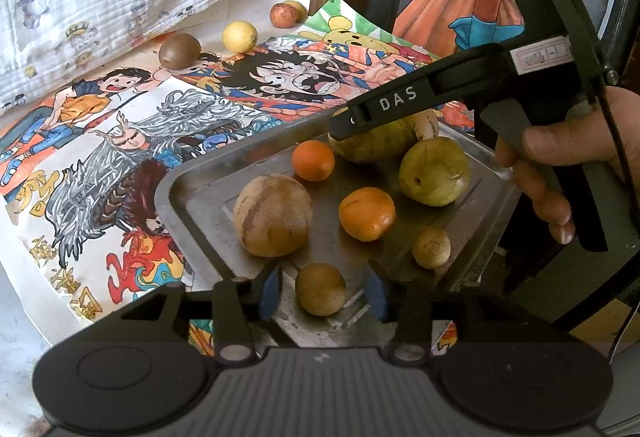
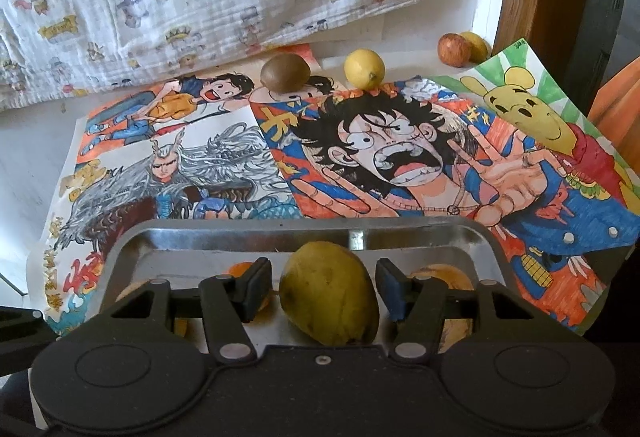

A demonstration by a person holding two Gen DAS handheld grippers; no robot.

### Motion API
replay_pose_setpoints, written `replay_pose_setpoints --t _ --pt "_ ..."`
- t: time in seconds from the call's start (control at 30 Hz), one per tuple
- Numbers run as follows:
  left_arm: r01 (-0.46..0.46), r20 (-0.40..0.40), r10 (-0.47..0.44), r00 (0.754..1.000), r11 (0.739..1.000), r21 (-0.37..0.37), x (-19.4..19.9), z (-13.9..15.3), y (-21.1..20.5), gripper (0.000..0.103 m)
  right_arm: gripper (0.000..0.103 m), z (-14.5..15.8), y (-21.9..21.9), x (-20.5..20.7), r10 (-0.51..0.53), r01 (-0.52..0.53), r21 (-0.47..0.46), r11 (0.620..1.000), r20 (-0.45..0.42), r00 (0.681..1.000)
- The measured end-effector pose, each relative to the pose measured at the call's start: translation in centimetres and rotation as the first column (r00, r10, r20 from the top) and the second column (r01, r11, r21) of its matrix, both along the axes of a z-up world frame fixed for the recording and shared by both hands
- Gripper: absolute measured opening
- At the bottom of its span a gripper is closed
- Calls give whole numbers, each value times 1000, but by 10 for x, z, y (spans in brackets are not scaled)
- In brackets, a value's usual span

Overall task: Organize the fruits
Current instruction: 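Lower both fruits into the metal tray and open both tools, then lift both open tools away from the tray toward the kiwi and yellow fruit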

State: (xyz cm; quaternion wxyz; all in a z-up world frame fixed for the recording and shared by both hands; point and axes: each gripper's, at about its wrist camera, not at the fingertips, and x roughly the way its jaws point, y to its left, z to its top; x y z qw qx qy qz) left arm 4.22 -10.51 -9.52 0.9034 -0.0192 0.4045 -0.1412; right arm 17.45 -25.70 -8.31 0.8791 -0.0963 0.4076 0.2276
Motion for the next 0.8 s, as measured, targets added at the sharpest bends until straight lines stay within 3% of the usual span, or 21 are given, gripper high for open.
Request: replay_pose_setpoints --t 0.13,0.2,0.37,0.4,0.8 --pt "-6 15 6 1000 1000 -2 -3 5 2 64 74 8 -2 -4 -2 1 20 1000 14 1000" --pt "-12 35 12 999 1000 -7 -6 10 4 82 82 13 -3 -7 0 0 33 999 20 1000" --pt "-14 76 15 997 1000 -19 -12 22 7 96 97 31 -5 -17 1 -5 74 997 51 999" --pt "-15 80 17 997 1000 -23 -12 24 8 98 102 35 -6 -19 0 -5 88 996 54 999" --pt "-66 124 71 990 997 -41 -15 40 24 102 103 75 -19 -51 -24 3 207 978 100 995"
